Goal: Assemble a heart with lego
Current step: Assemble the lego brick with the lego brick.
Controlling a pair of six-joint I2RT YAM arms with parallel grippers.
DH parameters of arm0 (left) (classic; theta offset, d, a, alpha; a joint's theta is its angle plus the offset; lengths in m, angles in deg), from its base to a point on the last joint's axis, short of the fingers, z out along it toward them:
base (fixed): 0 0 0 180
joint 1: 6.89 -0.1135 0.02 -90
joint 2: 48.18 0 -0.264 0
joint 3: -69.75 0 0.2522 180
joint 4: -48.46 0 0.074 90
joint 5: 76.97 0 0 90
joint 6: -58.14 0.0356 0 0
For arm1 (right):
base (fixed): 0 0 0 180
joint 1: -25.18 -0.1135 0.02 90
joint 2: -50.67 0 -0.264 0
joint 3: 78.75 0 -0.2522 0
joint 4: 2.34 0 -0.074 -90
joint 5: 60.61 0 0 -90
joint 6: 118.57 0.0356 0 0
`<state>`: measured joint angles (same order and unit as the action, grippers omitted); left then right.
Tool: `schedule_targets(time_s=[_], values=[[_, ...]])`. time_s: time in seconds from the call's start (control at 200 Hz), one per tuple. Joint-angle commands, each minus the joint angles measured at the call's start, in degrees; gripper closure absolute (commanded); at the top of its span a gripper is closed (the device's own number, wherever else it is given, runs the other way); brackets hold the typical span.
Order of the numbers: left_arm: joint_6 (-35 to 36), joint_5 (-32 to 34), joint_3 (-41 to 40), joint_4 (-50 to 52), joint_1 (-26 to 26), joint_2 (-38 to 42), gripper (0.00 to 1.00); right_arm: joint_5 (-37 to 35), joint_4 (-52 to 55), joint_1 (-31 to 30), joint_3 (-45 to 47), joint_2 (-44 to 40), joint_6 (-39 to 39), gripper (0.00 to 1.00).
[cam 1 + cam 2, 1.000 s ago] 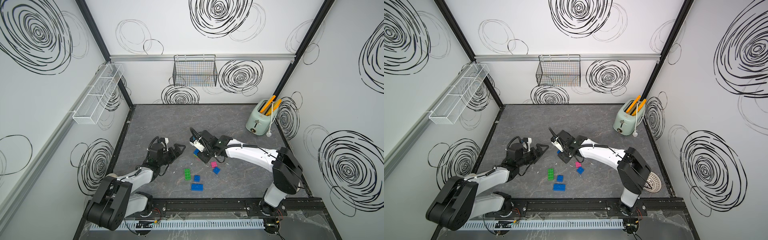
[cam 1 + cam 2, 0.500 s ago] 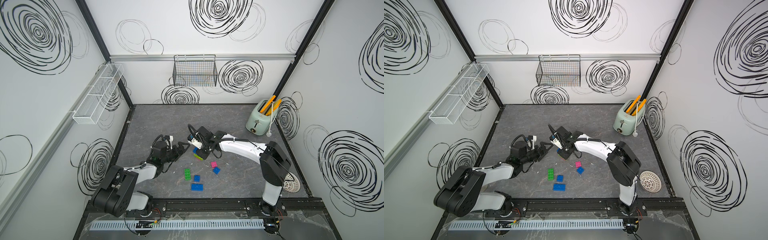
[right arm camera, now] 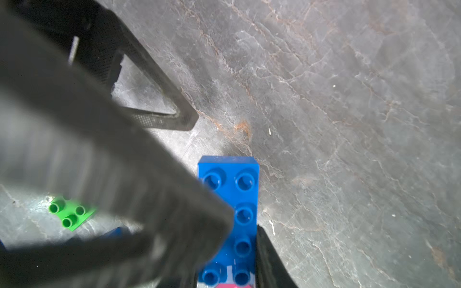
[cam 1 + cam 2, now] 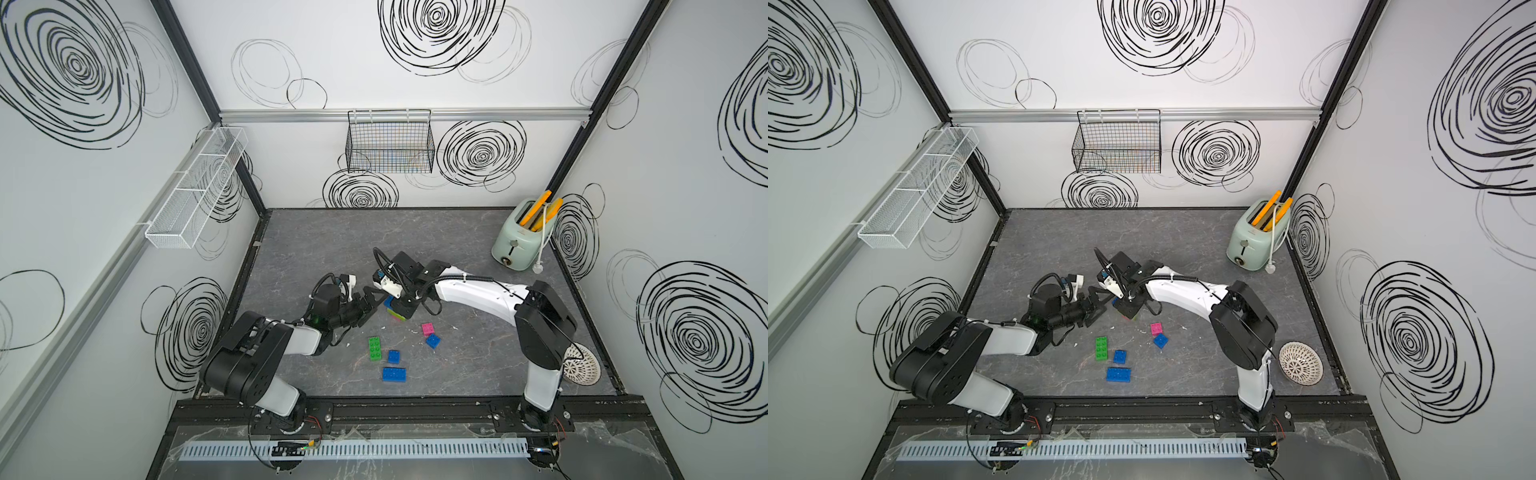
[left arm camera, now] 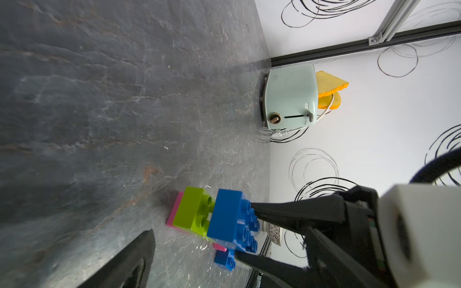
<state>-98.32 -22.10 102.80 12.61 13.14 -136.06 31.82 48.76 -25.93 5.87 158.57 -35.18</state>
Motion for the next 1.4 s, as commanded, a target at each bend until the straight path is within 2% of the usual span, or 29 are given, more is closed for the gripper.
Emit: schedule_targets(time_s=[0.0, 1.156, 1.396], values=[[-1.9, -1.6, -0.4, -5.5, 0.6, -0.8, 0.02, 0.2, 2.1, 0.2, -1.1, 1.3, -1.0, 0.76], [-4.4, -3.9, -0.4, -12.4, 2.1, -10.2, 0.1, 2.0, 1.9, 0.2, -1.4, 5.2, -0.7, 0.75], [-4.7, -3.6, 0.6, -14.1, 2.1, -12.4, 0.2, 2.4, 1.6, 0.2, 0.0, 5.2, -2.1, 0.75]])
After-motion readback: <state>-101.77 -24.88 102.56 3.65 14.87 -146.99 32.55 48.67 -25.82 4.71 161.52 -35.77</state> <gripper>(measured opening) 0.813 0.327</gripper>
